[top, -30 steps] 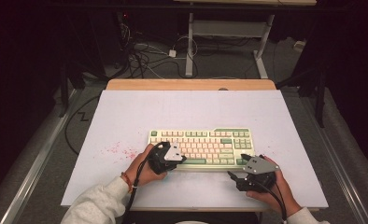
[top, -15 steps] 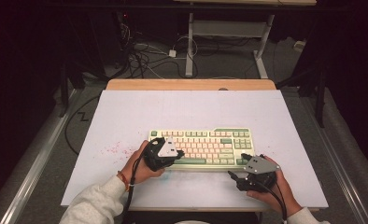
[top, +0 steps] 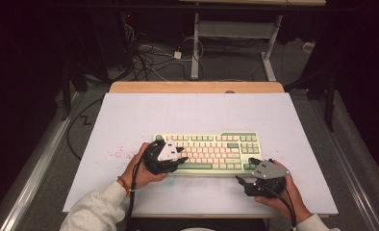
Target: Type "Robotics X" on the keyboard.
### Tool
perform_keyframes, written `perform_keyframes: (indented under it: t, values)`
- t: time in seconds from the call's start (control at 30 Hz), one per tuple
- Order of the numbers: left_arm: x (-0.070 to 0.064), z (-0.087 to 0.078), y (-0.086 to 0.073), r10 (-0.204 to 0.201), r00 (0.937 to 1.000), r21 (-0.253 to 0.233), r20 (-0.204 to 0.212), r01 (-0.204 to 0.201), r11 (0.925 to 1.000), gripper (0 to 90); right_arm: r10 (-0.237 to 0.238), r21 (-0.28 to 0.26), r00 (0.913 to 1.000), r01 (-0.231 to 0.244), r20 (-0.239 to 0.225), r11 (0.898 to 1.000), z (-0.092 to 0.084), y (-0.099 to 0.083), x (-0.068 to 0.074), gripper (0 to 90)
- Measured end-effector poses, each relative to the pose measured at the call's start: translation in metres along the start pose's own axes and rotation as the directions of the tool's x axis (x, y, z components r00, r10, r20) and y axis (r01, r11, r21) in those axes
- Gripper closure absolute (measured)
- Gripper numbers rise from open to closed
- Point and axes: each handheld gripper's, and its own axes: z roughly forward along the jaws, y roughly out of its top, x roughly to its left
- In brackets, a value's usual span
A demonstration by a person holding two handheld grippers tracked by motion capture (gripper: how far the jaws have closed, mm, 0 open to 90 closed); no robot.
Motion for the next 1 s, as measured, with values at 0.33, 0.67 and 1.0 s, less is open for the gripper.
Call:
perform_keyframes:
  t: [0.33, 0.67, 1.0]
  values:
    - [-0.002, -0.004, -0.002, -0.002, 0.9974, -0.022, -0.072, 0.0, 0.9998, 26.6, 0.006, -0.004, 1.0, -0.006, 0.005, 1.0, -0.001, 0.0, -0.001, 25.0]
    - [0.001, -0.019, -0.015, -0.015, 0.992, -0.075, -0.125, 0.006, 0.9972, 19.7, 0.005, -0.005, 0.9999, -0.005, 0.013, 1.0, -0.002, 0.001, -0.001, 24.9]
    - [0.001, -0.028, -0.038, -0.017, 0.9851, -0.051, -0.171, 0.009, 0.9987, 20.2, 0.024, -0.011, 0.9992, -0.023, 0.032, 1.0, -0.004, 0.001, -0.005, 24.1]
